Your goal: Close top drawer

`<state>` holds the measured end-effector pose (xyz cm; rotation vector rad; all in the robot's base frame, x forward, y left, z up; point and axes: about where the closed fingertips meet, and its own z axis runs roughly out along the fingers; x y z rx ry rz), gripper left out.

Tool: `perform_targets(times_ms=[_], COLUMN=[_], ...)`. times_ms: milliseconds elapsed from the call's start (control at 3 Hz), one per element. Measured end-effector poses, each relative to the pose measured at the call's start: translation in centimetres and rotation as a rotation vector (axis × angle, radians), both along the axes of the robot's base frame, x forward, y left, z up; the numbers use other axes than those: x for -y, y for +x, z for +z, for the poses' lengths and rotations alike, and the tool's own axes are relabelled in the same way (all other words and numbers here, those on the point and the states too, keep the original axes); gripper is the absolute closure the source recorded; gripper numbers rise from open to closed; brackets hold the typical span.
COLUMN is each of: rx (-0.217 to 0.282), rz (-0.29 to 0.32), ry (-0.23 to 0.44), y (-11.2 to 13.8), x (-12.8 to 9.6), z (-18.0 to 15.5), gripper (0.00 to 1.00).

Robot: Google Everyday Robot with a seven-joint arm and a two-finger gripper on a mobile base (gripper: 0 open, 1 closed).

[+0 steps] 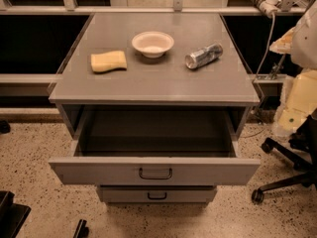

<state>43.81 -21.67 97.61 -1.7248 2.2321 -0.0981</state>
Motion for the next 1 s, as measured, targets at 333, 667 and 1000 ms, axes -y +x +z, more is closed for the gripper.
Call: perform_targets(times_ms=[333,667,1000], rx=[0.0,-0.014,-0.093], rz=[0.0,-0.012,-0.001], ry=[0.0,0.007,0.094], y=[0.0,-0.4,-1.0], x=[0.0,-0.1,1.0], z=[0.0,-0.8,-5.8], gripper=[0.0,0.0,0.0])
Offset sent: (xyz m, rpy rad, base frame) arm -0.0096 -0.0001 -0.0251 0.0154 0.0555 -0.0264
